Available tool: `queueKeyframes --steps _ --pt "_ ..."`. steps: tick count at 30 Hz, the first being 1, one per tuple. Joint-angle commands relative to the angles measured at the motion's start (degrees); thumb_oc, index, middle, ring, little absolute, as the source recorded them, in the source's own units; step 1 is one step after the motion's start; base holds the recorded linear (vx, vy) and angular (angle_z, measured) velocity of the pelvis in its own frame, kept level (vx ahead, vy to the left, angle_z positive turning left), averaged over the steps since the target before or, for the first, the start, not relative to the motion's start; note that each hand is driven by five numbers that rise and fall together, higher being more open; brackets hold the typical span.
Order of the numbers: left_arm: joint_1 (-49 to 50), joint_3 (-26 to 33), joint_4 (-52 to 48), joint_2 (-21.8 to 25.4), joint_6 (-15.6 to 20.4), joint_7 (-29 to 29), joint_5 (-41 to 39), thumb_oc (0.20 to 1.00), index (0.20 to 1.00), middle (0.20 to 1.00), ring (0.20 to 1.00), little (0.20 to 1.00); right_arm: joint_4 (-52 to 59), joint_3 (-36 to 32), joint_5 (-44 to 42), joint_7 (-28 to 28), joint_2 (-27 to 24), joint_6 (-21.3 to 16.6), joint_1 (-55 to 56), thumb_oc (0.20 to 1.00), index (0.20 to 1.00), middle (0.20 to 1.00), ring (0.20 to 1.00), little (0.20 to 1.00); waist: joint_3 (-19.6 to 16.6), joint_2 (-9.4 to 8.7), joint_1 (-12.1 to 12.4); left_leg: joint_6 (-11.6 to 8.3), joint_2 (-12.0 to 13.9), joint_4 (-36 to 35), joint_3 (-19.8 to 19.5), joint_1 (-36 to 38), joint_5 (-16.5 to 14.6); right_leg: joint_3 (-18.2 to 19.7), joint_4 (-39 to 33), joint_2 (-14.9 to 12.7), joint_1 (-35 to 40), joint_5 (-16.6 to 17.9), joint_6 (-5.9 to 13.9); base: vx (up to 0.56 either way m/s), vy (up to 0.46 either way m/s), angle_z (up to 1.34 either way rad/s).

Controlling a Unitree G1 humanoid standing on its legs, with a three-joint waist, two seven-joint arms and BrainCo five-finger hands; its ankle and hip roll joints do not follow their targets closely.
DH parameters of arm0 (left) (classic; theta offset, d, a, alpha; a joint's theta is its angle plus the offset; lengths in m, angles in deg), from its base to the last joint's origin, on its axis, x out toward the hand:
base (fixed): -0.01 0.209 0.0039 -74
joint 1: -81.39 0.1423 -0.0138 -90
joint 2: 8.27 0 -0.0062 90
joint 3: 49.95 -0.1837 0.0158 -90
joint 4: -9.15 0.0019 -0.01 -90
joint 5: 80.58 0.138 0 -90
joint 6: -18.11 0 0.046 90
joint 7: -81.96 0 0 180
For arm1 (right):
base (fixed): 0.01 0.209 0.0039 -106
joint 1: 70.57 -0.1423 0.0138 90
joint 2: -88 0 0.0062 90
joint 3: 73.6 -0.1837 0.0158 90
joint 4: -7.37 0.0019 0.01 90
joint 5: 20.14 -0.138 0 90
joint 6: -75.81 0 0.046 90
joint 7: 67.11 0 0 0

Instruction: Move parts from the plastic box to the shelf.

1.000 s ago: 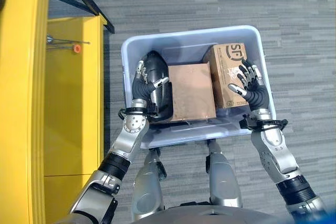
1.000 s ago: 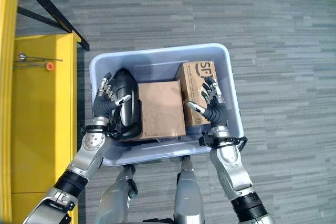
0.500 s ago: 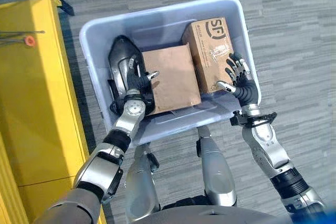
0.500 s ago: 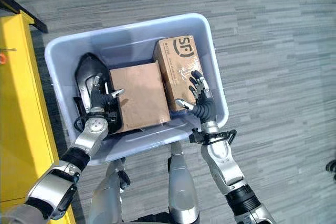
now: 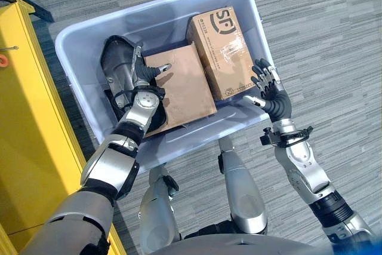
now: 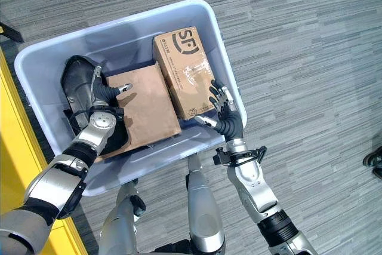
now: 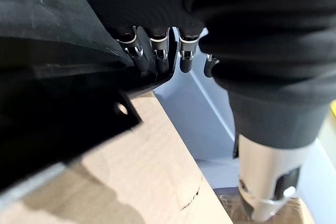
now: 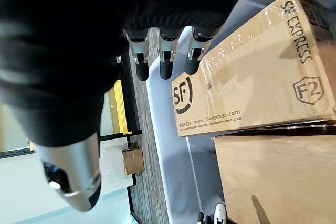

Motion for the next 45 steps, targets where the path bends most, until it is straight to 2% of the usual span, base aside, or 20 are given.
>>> queueKeyframes --steps 1,6,18,24,29,30,32,33,34,36,37,42,45 --pt "0.03 -2.16 2.24 0.3 -0.86 2.41 4.63 1.0 1.0 1.0 1.0 1.0 3.22 -2.28 -1.07 1.04 -1.59 -3.83 -0.66 1.0 1.0 1.0 1.0 1.0 -0.92 -1.45 -0.29 -4.21 4.86 3.68 -1.56 2.02 -0.73 -1.48 5.26 -3.2 -1.26 0.28 2.75 0.03 0.018 -0.05" --pt "4.16 -4.72 -2.03 -3.08 -0.44 5.18 5.58 1.0 1.0 1.0 1.0 1.0 3.34 -3.18 -1.1 1.37 -1.86 -3.47 -0.25 1.0 1.0 1.0 1.0 1.0 -0.97 0.17 0.14 -4.05 4.3 3.71 -1.41 2.21 -1.24 -1.31 5.48 -3.31 -1.14 -0.19 2.54 0.03 0.01 -0.04" --pt "9.76 -11.16 -8.58 -6.2 -0.09 9.53 12.15 1.0 1.0 1.0 1.0 1.0 3.85 -4.57 -1.01 2.11 -2.35 -3.12 0.76 1.0 1.0 1.0 1.0 1.0 -1.2 2.03 1.12 -3.79 3.56 2.68 -1.63 3.0 -1.55 -1.73 5.13 -3.58 -0.39 -0.87 2.51 0.01 0.0 0.0" --pt "12.16 -14.64 -13.29 -5.97 0.78 11.66 15.94 1.0 1.0 1.0 1.0 1.0 4.54 -5.87 -0.98 2.61 -3.07 -3.23 2.19 1.0 1.0 1.0 1.0 1.0 -1.39 2.93 1.68 -3.56 3.09 2.1 -1.69 3.74 -1.84 -1.98 4.77 -3.95 0.3 -1.16 2.76 0.01 -0.001 0.0" --pt "13.39 -16.43 -18.96 -3.44 2.4 12.88 18.46 1.0 1.0 1.0 1.0 1.0 5.09 -7.01 -1.25 2.91 -3.83 -3.62 3.34 1.0 1.0 1.0 1.0 1.0 -1.81 3.96 2.07 -3.46 2.64 1.82 -1.72 4.23 -2.08 -2.11 4.55 -4.29 0.64 -1.25 2.99 -0.01 -0.004 0.01" --pt "13.62 -16.41 -20.48 -2.54 2.84 12.95 18.65 1.0 1.0 1.0 1.0 1.0 5.35 -7.39 -1.37 2.73 -3.95 -3.88 3.7 1.0 1.0 1.0 1.0 1.0 -1.62 3.97 2.13 -2.99 2.67 2.08 -1.22 3.67 -0.95 -2.02 4.66 -4.29 0.14 -0.28 2.57 -0.07 -0.018 0.03" --pt "15.16 -15.68 -26.85 -0.41 4.02 13.47 16.93 1.0 1.0 1.0 1.0 1.0 5.97 -8.47 -1.38 2.69 -4.41 -4.28 4.72 1.0 1.0 1.0 1.0 1.0 -1.85 4.88 2.45 -2.98 2.44 2.11 -1.45 3.87 -1.1 -2.22 4.65 -4.67 0.44 -0.4 2.67 -0.03 -0.002 0.05" --pt "17.76 -13.45 -35.15 2.61 5.97 13.81 13.35 1.0 1.0 1.0 1.0 1.0 7.18 -9.96 -1.61 3.13 -5.04 -4.56 6.22 1.0 1.0 1.0 1.0 1.0 -2.25 5.9 2.89 -2.9 2.15 1.97 -1.81 4.0 -1.2 -2.44 4.52 -5.02 0.89 -0.54 2.71 0.0 0.011 0.06" --pt "17.77 -13.45 -35.16 2.62 5.96 13.81 13.35 1.0 1.0 1.0 1.0 1.0 7.18 -9.95 -1.61 3.13 -5.04 -4.56 6.22 1.0 1.0 1.0 1.0 1.0 -2.26 5.9 2.88 -2.9 2.15 1.97 -1.81 4.0 -1.2 -2.45 4.52 -5.03 0.89 -0.54 2.71 0.0 0.01 0.04" --pt "19.59 -11.52 -41.41 4.97 7.13 13.7 11.99 1.0 1.0 1.0 1.0 1.0 7.85 -11.03 -1.6 3.23 -5.4 -4.87 7.3 1.0 1.0 1.0 1.0 1.0 -2.61 6.54 3.29 -2.88 1.92 1.91 -2.06 4.06 -1.29 -2.72 4.43 -5.23 1.21 -0.64 2.75 0.01 0.006 0.1" --pt "21.5 -8.57 -49.51 7.9 8.77 13.04 11.42 1.0 1.0 1.0 1.0 1.0 8.38 -12.35 -1.67 3.09 -5.68 -5.37 8.47 1.0 1.0 1.0 1.0 1.0 -3.2 7.42 3.93 -2.81 1.7 1.92 -2.39 4.28 -1.56 -2.88 4.3 -5.56 1.68 -0.86 2.78 0.02 0.013 0.12" --pt "25.75 -2.69 -59.71 10.43 11.22 11.56 9.0 1.0 1.0 1.0 1.0 1.0 8.64 -13.23 -1.93 2.99 -5.34 -5.92 9.77 1.0 1.0 1.0 1.0 1.0 -3.88 8.19 4.8 -2.75 1.5 2.09 -2.91 4.46 -1.85 -3.42 4.02 -6.11 2.65 -1.05 2.81 0.0 -0.003 0.07" --pt "27.63 -0.81 -62.17 10.93 11.47 10.27 9.93 1.0 1.0 1.0 1.0 1.0 8.6 -13.33 -1.85 2.71 -5.33 -6.03 10.15 1.0 1.0 1.0 1.0 1.0 -4.07 8.39 5.12 -2.69 1.33 2.1 -3.14 4.52 -1.93 -3.74 3.81 -6.23 3.06 -1.1 2.78 -0.01 -0.008 0.09"
